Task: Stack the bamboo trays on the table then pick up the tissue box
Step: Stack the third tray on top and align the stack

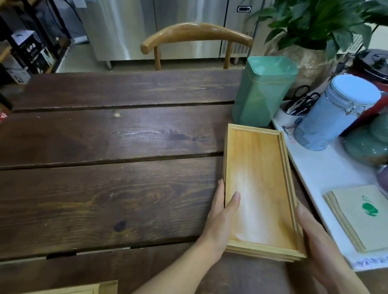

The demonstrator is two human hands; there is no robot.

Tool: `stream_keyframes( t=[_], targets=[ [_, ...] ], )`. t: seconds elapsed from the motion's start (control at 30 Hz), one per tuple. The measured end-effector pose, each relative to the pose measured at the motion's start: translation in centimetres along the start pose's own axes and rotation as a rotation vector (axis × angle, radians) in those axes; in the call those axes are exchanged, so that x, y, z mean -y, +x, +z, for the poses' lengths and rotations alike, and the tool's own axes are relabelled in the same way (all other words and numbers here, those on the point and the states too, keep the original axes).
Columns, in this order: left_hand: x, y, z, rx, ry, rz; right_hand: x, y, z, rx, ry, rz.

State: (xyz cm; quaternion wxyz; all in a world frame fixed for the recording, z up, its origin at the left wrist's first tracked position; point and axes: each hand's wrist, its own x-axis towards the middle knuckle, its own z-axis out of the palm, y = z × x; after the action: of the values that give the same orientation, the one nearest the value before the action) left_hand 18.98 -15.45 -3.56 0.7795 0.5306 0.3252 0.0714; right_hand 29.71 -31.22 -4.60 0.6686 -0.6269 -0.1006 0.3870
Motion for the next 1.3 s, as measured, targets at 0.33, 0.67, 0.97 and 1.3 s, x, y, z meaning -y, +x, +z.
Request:
stream_keyframes(
  t=[0.33, 0.67, 0.97, 1.3],
  targets=[
    [0.4, -1.3, -1.0, 0.063, 0.187, 0.060, 0.1, -1.8, 0.0, -0.037, -0.107, -0.097],
    [3.5, -4.0, -4.1, 0.115, 0.823, 0.396, -1.8, -5.6, -1.0, -0.072, -0.624, -0.385],
    [4.2, -4.2, -3.2, -0.029, 0.768, 0.480, -3.4, -5.9, -0.5, -0.259, -0.701, -0.488],
    [4.5, -4.3, -3.1, -0.021, 0.774, 0.422, -2.9, -5.8, -0.7, -0.246, -0.722, -0.494]
  ],
)
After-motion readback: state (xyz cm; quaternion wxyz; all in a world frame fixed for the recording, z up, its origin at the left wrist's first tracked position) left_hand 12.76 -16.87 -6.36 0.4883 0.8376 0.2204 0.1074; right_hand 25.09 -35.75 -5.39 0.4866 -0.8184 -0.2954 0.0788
